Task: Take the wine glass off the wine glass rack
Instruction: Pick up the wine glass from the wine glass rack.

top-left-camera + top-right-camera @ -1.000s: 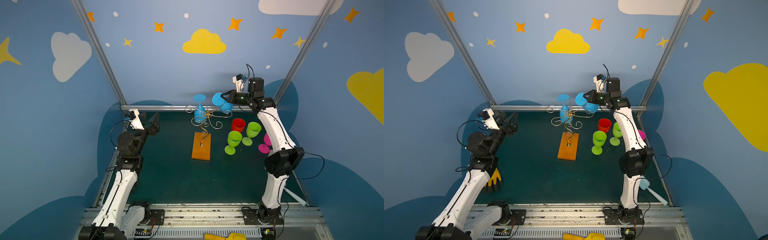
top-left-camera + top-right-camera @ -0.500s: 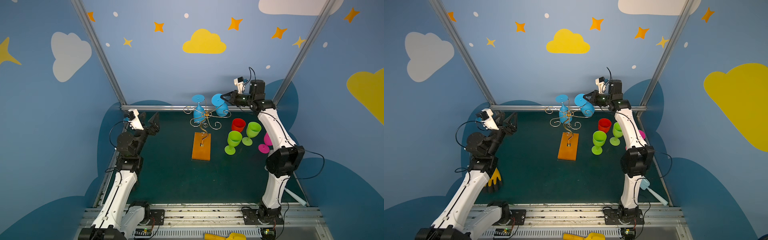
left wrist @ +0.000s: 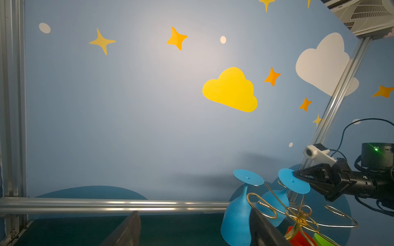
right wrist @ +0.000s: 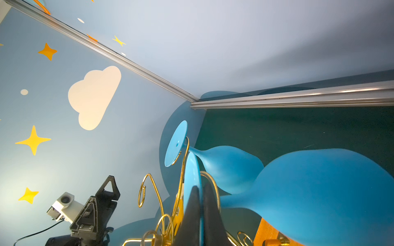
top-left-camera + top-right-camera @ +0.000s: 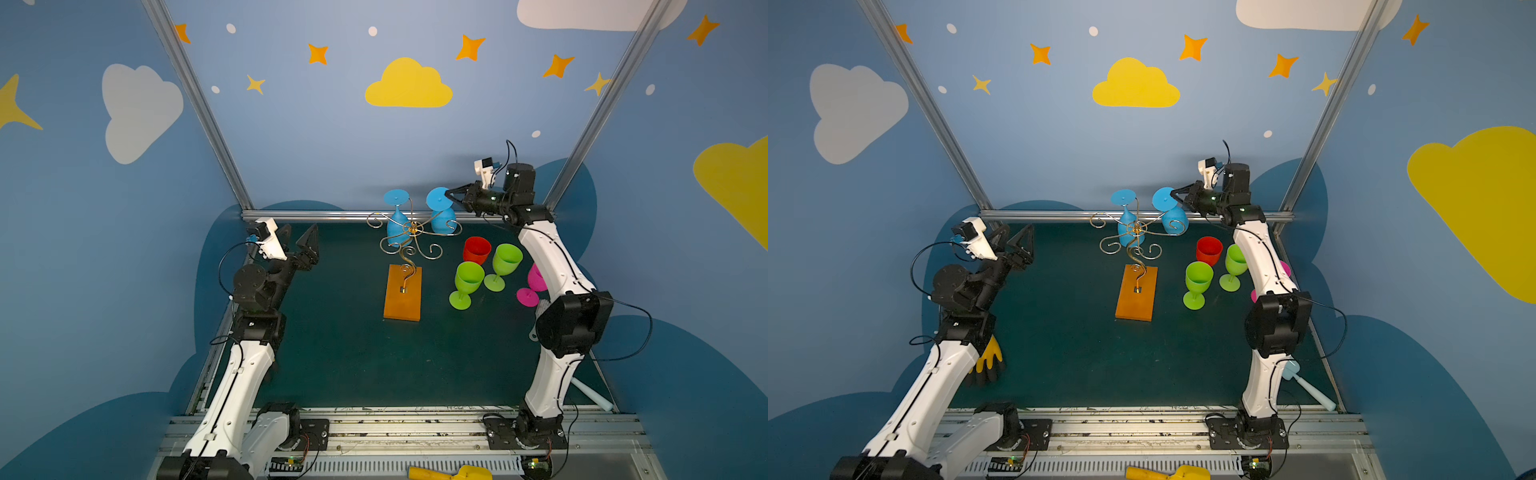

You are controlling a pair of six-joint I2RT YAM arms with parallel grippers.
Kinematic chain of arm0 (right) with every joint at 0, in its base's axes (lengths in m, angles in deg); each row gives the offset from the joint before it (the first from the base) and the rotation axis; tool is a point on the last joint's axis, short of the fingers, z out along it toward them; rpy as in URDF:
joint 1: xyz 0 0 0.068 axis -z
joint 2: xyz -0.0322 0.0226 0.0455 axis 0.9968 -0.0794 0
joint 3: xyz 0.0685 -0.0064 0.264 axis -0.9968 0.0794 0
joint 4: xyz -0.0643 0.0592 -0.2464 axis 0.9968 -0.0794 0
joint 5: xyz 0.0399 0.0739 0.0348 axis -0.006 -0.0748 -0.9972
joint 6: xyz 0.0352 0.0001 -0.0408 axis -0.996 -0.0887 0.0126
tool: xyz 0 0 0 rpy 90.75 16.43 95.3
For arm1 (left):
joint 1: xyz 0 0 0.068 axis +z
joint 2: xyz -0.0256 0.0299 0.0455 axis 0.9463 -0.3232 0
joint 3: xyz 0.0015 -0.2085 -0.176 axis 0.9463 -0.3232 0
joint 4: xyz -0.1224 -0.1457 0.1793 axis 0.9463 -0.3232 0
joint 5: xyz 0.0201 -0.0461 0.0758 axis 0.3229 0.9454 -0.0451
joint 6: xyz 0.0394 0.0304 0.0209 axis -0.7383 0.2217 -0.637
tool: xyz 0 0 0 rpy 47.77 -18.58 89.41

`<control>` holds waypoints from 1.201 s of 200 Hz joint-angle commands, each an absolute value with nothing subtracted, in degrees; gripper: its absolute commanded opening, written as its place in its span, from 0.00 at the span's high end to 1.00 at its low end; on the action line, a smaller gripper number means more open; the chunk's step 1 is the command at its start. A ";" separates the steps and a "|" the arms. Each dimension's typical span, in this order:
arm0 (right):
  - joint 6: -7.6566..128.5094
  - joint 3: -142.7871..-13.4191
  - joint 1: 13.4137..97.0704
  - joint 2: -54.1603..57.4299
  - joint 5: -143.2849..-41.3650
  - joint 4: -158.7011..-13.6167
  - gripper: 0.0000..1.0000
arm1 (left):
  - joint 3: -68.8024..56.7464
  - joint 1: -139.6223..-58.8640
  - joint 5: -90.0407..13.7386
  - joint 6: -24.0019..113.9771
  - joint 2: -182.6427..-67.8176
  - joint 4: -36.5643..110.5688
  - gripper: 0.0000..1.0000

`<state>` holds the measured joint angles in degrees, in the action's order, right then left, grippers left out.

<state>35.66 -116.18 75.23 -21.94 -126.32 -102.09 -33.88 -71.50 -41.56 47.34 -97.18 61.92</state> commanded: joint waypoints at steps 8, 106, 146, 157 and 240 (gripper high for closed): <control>34.06 -113.86 75.38 -18.24 -128.05 -98.70 1.00 | -34.17 -71.25 -41.23 47.60 -96.34 63.50 0.21; 34.56 -110.94 72.30 -15.23 -128.14 -97.75 1.00 | -34.23 -71.21 -41.17 47.78 -96.18 63.67 0.20; 35.01 -111.34 70.49 -15.47 -127.54 -98.27 1.00 | -34.26 -71.23 -41.23 47.80 -96.07 63.71 0.20; 35.05 -111.58 70.10 -15.62 -127.45 -98.27 1.00 | -34.25 -71.21 -41.23 47.75 -96.12 63.72 0.20; 33.95 -120.30 67.88 -21.89 -125.74 -97.87 1.00 | -34.27 -71.20 -41.37 47.42 -95.85 63.63 0.19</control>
